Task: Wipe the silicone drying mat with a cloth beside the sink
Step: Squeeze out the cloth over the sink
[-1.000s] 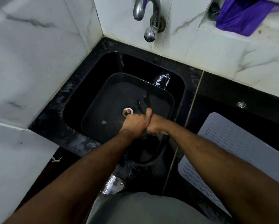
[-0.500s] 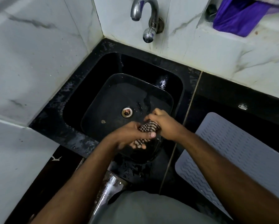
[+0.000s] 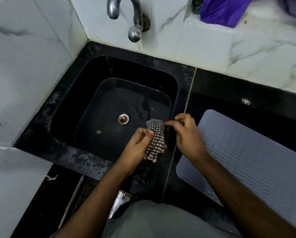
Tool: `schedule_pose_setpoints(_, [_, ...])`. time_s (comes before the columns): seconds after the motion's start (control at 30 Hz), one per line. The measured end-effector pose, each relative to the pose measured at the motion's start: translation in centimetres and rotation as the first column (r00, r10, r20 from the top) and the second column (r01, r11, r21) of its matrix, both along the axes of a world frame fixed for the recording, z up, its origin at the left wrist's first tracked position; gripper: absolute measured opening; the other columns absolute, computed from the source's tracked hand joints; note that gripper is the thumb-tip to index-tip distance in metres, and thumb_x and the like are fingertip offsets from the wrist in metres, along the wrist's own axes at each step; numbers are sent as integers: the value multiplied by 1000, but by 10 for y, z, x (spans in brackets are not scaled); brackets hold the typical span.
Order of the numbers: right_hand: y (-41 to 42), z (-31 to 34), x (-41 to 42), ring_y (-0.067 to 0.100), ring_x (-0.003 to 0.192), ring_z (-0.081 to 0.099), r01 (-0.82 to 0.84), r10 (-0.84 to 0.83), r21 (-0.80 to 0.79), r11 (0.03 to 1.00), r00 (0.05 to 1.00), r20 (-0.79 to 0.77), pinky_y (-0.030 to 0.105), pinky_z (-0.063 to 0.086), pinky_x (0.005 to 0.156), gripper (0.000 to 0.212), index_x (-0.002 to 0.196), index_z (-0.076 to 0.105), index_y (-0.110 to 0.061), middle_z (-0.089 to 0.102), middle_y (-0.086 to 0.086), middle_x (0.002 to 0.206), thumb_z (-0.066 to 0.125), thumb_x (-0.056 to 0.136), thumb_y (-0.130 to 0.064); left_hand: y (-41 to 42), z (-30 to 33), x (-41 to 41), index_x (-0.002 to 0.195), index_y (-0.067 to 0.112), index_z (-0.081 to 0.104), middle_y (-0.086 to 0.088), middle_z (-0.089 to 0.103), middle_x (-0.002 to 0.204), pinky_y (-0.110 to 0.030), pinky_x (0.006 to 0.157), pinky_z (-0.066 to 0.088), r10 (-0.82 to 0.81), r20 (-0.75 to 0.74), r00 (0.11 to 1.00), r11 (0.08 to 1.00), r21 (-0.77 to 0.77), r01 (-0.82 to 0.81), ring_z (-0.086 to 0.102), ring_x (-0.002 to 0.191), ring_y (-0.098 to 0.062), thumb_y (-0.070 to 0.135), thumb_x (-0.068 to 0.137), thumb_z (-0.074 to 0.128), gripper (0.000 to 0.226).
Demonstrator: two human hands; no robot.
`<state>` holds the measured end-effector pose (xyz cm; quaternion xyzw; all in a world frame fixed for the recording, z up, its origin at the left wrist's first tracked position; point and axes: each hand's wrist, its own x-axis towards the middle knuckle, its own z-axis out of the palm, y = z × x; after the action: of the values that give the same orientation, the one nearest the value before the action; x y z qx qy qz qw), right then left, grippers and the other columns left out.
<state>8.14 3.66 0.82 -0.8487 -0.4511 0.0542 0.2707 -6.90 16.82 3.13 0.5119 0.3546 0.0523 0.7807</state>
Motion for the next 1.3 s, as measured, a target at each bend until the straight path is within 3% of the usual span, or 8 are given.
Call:
schedule_pose_setpoints(0.1, [1,10,-12,20,101,63,417,-227,47,908,582,-781,28,50,86,35,126,59,-23,65,1,108,47,98,-6,0,-3,-4,99,23,53,-8,67,92,-45,89,55,-157,19,987,952,269,146,67,90,-25,47,94,60,26])
schedule_pose_setpoints(0.2, [0,21,-25,21,107,68,390,-93,-85,917,4,-996,40,52,91,43,131,57,-23,72,3,115,32,105,-45,-12,-1,-2,101,23,51,8,60,84,-37,77,50,-245,29,969,923,314,224,56,80,-10,32,94,56,12])
schedule_pose_setpoints(0.4, [-3,15,-36,15,94,71,452,-155,83,888,464,-872,48,57,88,31,107,70,-21,75,-1,99,65,91,-47,-40,-10,-7,96,22,60,-8,62,103,-52,94,54,-149,-64,987,922,351,162,63,101,-27,47,85,71,29])
schedule_pose_setpoints(0.57, [-19,9,-51,11,82,66,400,-370,-12,916,834,-410,30,54,70,38,111,58,-17,69,-3,91,46,98,-51,-43,-22,-10,106,8,53,-18,65,104,-49,94,52,-301,-23,953,915,276,295,63,98,-21,22,90,74,30])
schedule_pose_setpoints(0.73, [-22,-17,-55,24,89,66,431,-457,-162,888,783,-422,27,45,69,35,116,49,-13,69,8,100,47,100,-44,-43,-38,-10,107,18,50,7,67,97,-26,81,50,-364,-227,903,793,432,428,64,90,-5,23,91,73,29])
schedule_pose_setpoints(0.93, [-14,-27,-54,19,104,54,407,-451,-228,884,871,-195,33,47,80,41,124,51,-17,52,2,118,50,97,-47,-45,-36,0,111,18,55,-5,64,114,-40,84,46,-167,-686,709,124,698,705,56,109,-27,51,96,55,36])
schedule_pose_setpoints(1.1, [-13,-20,-48,14,97,56,405,-441,-183,896,860,-258,30,46,76,25,115,54,-25,53,-4,113,59,95,-39,-36,-40,7,103,11,61,-8,72,97,-32,69,47,-405,-563,721,519,507,688,69,92,-27,44,97,62,33])
schedule_pose_setpoints(1.3, [-16,-24,-54,17,96,56,420,-475,-247,873,847,-237,31,44,71,34,123,50,-23,46,0,119,51,97,-45,-37,-34,6,107,21,34,-9,65,109,-37,72,49,-321,-651,688,401,565,722,66,97,-31,52,85,74,56])
